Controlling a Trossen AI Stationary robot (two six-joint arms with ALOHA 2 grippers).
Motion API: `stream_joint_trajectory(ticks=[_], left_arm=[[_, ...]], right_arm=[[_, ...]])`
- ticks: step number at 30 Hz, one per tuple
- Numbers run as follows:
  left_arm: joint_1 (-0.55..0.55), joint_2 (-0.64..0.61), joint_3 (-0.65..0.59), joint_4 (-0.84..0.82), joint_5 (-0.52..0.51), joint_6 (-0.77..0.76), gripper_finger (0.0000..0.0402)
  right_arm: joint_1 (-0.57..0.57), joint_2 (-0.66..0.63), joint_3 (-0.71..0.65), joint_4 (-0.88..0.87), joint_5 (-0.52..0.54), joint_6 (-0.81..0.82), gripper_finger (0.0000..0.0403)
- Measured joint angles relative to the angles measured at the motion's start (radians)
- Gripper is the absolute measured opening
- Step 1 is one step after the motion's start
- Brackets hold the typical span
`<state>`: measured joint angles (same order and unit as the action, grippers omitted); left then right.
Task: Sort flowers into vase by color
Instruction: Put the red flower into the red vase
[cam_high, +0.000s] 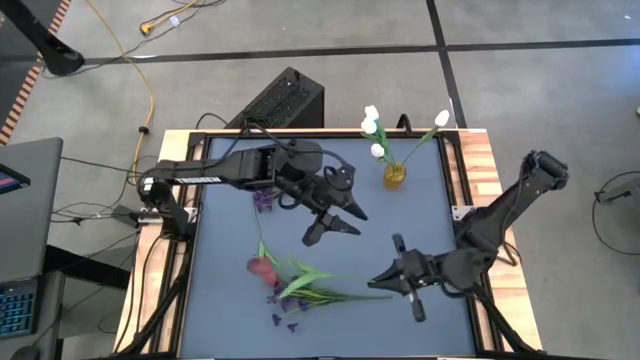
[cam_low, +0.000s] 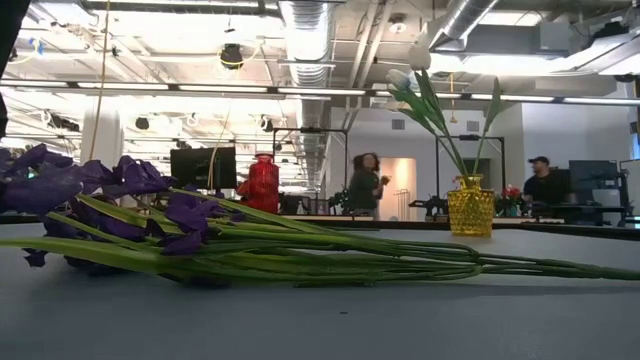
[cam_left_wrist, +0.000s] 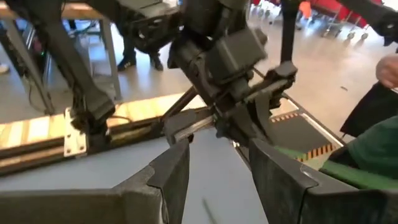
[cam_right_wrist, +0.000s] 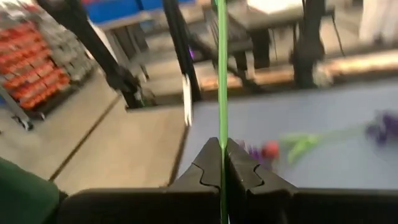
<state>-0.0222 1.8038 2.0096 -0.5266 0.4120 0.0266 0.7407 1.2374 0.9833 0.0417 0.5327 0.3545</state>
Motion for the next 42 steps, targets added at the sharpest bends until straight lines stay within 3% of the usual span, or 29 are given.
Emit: stream_joint_trajectory(ticks=[7, 22, 31, 42], left_arm=[[-0.007, 0.004, -0.001, 0.112, 0.043, -0.011, 0.0153], [-0.085, 0.008, -0.002, 0.318, -0.024, -0.02, 0.0153], [-0.085, 0.006, 0.003, 0.432, 0.055, -0.03, 0.0153], [-0.085, 0.006, 0.01, 0.476, -0.041, -0.035, 0.0153]], right_arm=[[-0.015, -0.008, 0.0, 0.242, -0.004, -0.259, 0.0024], [-0.049, -0.031, 0.0, 0.548, 0.022, -0.474, 0.0024], [-0.123, -0.026, 0.0, 0.546, 0.068, -0.479, 0.0024], [-0.144, -0.03, 0.0, 0.542, 0.066, -0.486, 0.0024]])
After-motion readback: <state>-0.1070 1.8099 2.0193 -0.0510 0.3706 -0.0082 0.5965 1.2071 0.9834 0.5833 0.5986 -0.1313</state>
